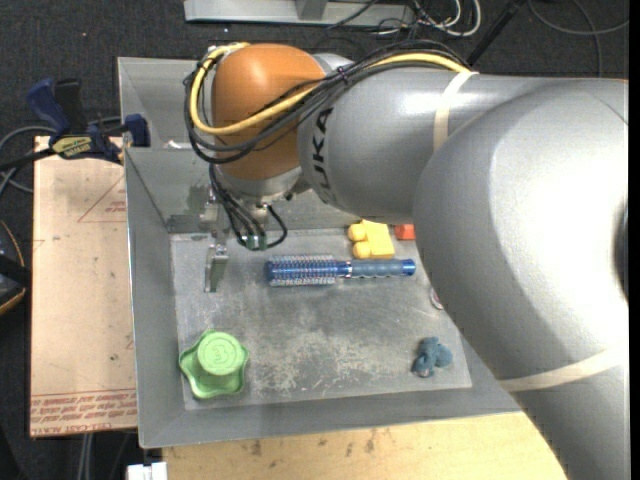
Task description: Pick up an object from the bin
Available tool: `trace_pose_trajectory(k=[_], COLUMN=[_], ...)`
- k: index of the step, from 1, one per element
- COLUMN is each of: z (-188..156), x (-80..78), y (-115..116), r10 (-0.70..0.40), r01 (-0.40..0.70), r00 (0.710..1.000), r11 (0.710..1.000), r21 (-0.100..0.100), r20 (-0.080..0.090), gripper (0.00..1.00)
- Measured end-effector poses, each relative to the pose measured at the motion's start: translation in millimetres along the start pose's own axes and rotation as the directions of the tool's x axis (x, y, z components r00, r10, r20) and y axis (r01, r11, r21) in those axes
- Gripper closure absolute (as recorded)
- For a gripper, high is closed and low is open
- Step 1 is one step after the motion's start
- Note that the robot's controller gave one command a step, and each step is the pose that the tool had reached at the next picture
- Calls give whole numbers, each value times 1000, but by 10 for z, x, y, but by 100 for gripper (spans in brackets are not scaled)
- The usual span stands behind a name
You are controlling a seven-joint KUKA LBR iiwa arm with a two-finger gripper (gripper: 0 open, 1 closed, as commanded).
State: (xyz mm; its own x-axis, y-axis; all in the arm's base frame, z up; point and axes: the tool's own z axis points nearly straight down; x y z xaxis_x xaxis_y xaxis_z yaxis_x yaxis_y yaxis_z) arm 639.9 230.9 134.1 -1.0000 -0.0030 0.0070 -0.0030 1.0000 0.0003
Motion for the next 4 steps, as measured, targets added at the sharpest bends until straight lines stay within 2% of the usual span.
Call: trace_pose_trajectory(k=[1, 2, 3, 4], z=[580, 345, 209, 497], x=[589, 1315, 1530, 1446], y=[-126, -65, -146, -130], r10=[-714, -807, -662, -693], r01=[714, 807, 662, 693], r00=[700, 591, 749, 721], r11=[700, 591, 749, 721], r21=[9, 3, 3, 8], r20=[19, 5, 6, 21], gripper=[0, 0, 0, 0])
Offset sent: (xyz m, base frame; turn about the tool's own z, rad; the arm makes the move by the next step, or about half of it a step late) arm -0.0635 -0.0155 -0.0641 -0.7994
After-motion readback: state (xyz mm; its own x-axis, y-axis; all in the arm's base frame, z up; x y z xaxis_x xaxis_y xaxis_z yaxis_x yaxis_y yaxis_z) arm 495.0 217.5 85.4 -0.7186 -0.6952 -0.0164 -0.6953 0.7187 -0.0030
